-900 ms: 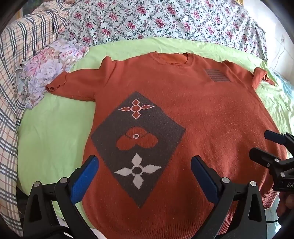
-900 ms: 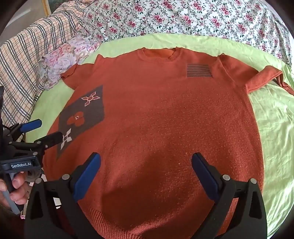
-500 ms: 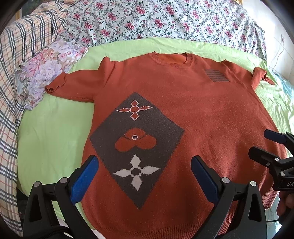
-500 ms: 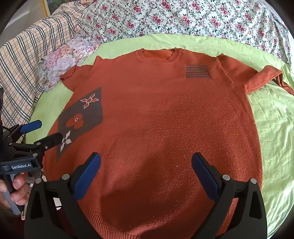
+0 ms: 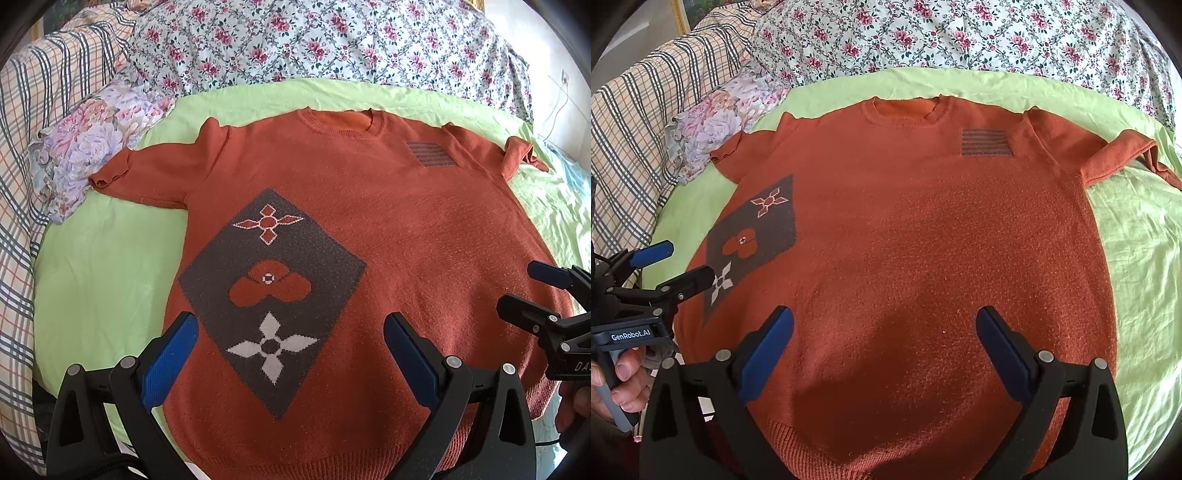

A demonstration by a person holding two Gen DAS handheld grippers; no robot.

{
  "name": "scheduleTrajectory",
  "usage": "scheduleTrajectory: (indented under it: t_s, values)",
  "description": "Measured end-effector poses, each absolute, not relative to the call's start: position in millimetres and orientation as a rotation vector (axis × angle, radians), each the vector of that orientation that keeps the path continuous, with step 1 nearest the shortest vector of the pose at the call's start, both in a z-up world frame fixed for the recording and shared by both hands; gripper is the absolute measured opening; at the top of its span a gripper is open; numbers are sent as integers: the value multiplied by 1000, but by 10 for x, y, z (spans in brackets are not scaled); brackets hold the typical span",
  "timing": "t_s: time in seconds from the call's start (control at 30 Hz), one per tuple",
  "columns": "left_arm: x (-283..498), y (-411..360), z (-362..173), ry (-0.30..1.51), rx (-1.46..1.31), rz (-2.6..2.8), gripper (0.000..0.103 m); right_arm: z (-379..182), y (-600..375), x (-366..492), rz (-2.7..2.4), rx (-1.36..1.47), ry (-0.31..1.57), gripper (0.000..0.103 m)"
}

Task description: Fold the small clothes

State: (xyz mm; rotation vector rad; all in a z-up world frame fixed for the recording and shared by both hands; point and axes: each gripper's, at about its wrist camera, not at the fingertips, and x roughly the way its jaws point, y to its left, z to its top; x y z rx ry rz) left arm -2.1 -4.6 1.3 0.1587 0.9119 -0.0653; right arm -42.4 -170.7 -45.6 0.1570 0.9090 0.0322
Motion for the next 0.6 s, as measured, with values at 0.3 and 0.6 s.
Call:
scheduleTrajectory:
  t_s: [0.3, 0.6]
  values:
    - [-7, -57, 26, 916, 151, -75, 101, -434, -1729, -446, 53, 204, 865, 99]
    - [2, -63, 26, 914, 151, -79, 101, -405, -1751, -450, 53, 210, 858, 99]
